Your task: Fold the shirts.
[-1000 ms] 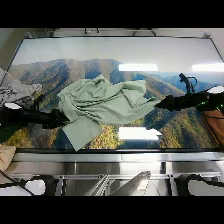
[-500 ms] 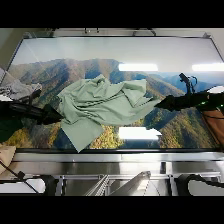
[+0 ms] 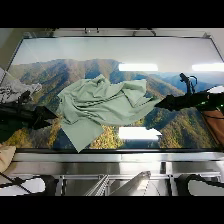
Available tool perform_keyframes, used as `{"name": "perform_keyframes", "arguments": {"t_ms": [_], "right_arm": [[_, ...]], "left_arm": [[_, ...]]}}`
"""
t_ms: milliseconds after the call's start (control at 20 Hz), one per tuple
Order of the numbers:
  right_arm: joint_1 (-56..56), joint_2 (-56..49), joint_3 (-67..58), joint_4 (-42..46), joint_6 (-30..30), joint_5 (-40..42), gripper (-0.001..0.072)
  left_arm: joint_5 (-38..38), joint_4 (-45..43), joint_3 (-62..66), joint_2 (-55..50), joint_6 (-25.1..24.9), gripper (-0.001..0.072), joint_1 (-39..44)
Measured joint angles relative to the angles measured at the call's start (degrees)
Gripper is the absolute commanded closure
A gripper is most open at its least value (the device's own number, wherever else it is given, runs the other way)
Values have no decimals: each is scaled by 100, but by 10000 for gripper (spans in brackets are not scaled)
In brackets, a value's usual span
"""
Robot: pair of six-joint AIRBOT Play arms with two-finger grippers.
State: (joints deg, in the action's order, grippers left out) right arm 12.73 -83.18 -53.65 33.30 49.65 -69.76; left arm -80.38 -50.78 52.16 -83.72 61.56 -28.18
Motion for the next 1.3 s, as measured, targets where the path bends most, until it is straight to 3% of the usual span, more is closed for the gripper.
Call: {"name": "perform_keyframes", "arguments": {"t_ms": [200,250,300,400,450,500,550,750,1050,1300], "right_arm": [[0,0,0,-15,-11,22,690],[0,0,0,-15,-26,28,690],[0,0,0,-15,-28,28,690],[0,0,0,-17,-31,28,690],[0,0,0,-17,-39,28,690],[0,0,0,-15,-44,31,690],[0,0,0,-15,-44,31,690],[0,4,0,-15,-44,-2,690],[168,699,-13,-245,-44,-461,691],[730,2260,-42,-1036,-42,-588,691]], "left_arm": [[398,44,-243,-365,-48,13,378],[391,96,-240,-487,-52,140,498],[415,127,-205,-640,-55,190,632],[435,138,-48,-898,-57,189,850],[393,136,61,-1001,-59,284,942],[396,81,184,-1093,-63,524,1032],[509,17,295,-1156,-81,707,1104],[358,-175,767,-1276,-155,704,1266],[-1056,52,1049,-651,-201,685,1311],[-1912,1484,1084,549,-297,685,1054]]}}
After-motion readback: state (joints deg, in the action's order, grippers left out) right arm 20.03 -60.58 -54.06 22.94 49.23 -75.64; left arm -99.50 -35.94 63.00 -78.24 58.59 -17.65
